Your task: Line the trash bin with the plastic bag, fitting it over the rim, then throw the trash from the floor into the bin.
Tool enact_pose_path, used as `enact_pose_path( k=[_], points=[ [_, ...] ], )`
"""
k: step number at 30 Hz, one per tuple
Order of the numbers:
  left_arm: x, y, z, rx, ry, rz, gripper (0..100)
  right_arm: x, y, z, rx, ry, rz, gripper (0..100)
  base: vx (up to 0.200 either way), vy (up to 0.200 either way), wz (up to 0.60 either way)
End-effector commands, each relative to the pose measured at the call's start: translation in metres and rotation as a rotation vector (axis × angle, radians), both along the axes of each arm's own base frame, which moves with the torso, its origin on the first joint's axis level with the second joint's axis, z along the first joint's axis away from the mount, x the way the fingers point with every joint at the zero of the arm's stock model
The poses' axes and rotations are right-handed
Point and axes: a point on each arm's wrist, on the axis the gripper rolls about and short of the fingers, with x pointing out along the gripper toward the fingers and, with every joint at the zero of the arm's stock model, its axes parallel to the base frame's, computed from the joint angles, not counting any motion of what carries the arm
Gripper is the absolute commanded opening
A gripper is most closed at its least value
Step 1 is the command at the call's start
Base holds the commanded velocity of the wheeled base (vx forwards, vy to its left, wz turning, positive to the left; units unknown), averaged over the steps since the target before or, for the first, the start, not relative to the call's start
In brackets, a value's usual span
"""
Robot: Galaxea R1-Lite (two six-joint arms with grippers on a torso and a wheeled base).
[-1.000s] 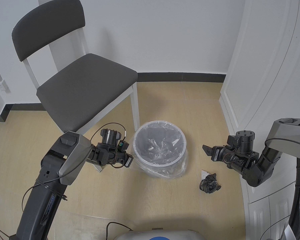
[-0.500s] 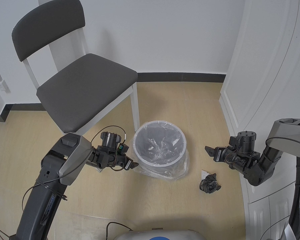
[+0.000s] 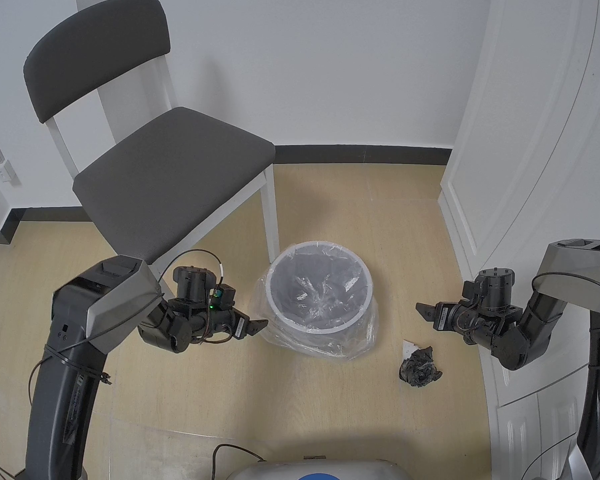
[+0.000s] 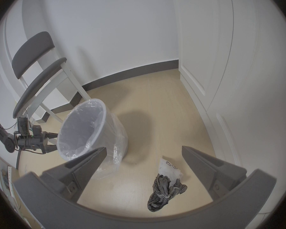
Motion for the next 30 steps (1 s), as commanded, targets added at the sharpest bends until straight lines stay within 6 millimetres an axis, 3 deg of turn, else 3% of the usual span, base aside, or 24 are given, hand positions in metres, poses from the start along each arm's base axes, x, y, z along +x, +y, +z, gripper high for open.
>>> enact_pose_path(
  k=[1,7,13,22,27,30],
  points=[
    [-0.022,0.007,0.04,-0.017,-0.012,0.002,100,0.0,-0.008,-0.009,-0.015,0.039,0.0,100,0.0,0.0,0.0],
    [-0.068,0.017,0.064,-0.028,-0.047,0.004,100,-0.006,-0.011,-0.009,-0.058,0.043,0.016,100,0.0,0.0,0.0],
    [-0.108,0.021,0.086,-0.051,-0.139,-0.008,100,-0.022,-0.005,0.017,-0.056,0.0,0.041,100,0.0,0.0,0.0],
    [-0.158,0.033,0.152,-0.136,-0.249,0.023,100,-0.05,-0.006,0.059,-0.044,-0.077,0.052,100,0.0,0.0,0.0],
    [-0.188,0.038,0.199,-0.267,-0.319,0.09,100,-0.076,-0.012,0.088,-0.036,-0.141,0.038,100,0.0,0.0,0.0],
    [-0.197,0.044,0.209,-0.289,-0.338,0.132,100,-0.089,-0.013,0.097,-0.031,-0.162,0.039,100,0.0,0.0,0.0]
  ],
)
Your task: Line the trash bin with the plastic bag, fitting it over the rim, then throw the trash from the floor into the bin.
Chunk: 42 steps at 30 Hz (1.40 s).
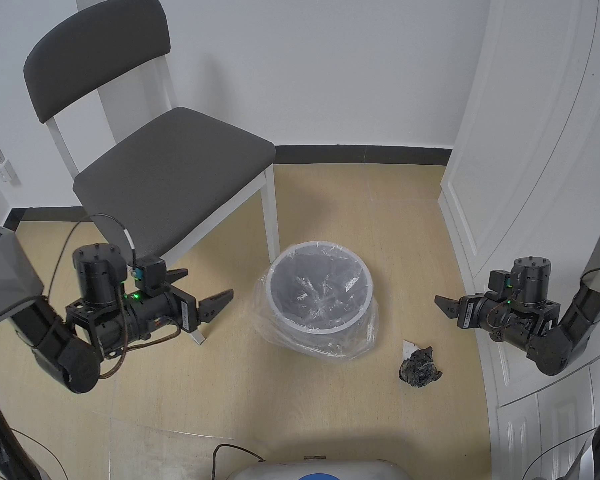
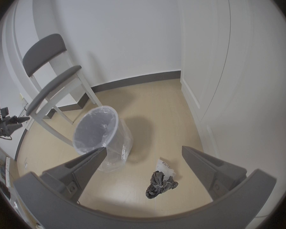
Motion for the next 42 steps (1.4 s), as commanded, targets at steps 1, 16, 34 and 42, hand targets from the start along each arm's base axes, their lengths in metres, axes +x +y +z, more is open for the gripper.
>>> enact_pose_path(
  k=[1,16,34,42],
  points=[
    [-0.039,0.012,0.05,-0.1,-0.11,0.074,100,-0.039,-0.004,0.041,0.017,-0.097,0.004,100,0.0,0.0,0.0],
    [-0.08,0.034,0.044,-0.276,-0.132,0.207,100,-0.055,0.006,0.037,0.021,-0.117,-0.075,100,0.0,0.0,0.0],
    [-0.065,0.041,0.031,-0.266,-0.091,0.192,100,-0.052,0.002,0.029,0.012,-0.092,-0.09,100,-0.067,0.0,0.0],
    [-0.067,0.04,0.027,-0.267,-0.097,0.185,100,-0.047,-0.004,0.023,0.008,-0.071,-0.108,100,-0.075,0.0,0.0]
  ],
)
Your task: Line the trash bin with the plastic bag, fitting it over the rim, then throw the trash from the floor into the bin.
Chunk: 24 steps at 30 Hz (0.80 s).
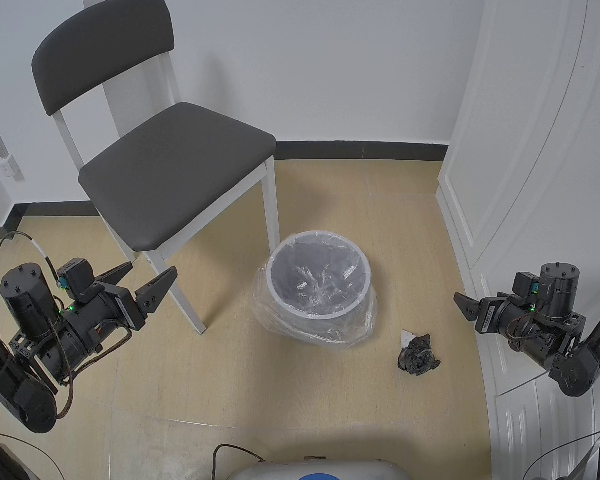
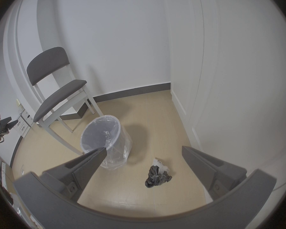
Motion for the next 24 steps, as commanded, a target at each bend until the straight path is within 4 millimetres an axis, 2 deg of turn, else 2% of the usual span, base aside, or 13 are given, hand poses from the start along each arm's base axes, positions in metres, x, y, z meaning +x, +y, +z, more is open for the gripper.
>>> enact_pose_path(
  k=[1,13,18,24],
  points=[
    [0.0,-0.001,-0.004,0.003,0.018,-0.002,100,0.004,-0.004,-0.005,-0.003,0.017,-0.016,100,0.0,0.0,0.0],
    [0.0,-0.005,-0.007,0.009,0.03,-0.019,100,0.017,-0.021,-0.02,-0.012,0.062,-0.082,100,0.0,0.0,0.0],
    [0.0,-0.005,-0.007,0.009,0.03,-0.021,100,0.03,-0.029,-0.032,-0.006,0.092,-0.113,100,0.0,0.0,0.0],
    [-0.002,-0.009,-0.009,0.013,0.04,-0.038,100,0.051,-0.035,-0.057,0.013,0.161,-0.156,100,0.0,0.0,0.0]
  ],
)
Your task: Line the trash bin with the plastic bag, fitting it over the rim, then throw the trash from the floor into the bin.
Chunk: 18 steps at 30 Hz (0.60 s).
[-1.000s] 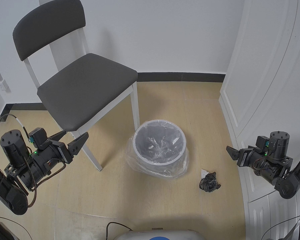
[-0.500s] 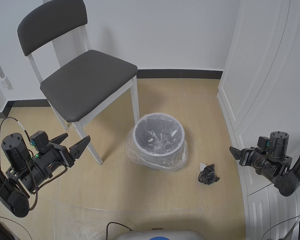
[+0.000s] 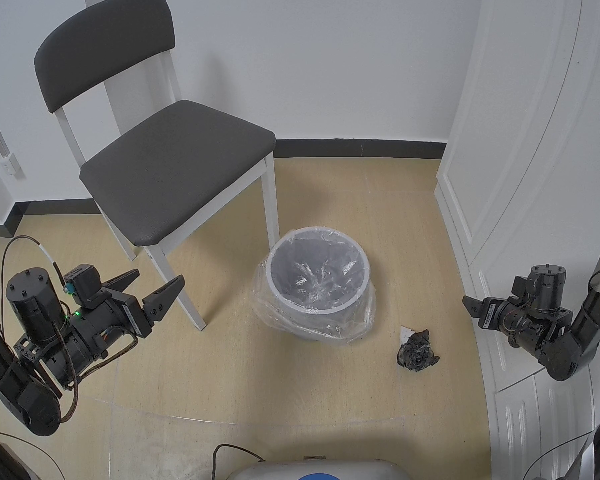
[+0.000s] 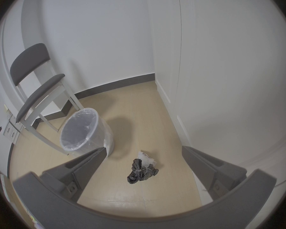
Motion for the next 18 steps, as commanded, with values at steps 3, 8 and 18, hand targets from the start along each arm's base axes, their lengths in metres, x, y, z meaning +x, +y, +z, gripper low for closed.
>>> enact_pose_path(
  k=[3,8,18],
  points=[
    [-0.006,-0.004,-0.009,0.028,0.036,-0.022,100,0.023,-0.012,-0.042,0.003,0.133,-0.055,100,0.0,0.0,0.0],
    [-0.006,-0.004,-0.01,0.066,0.025,-0.026,100,0.037,-0.017,-0.064,0.001,0.207,-0.075,100,0.0,0.0,0.0],
    [-0.005,-0.007,-0.023,0.082,0.084,-0.04,100,0.082,0.01,-0.088,0.021,0.294,-0.033,100,0.0,0.0,0.0]
  ],
)
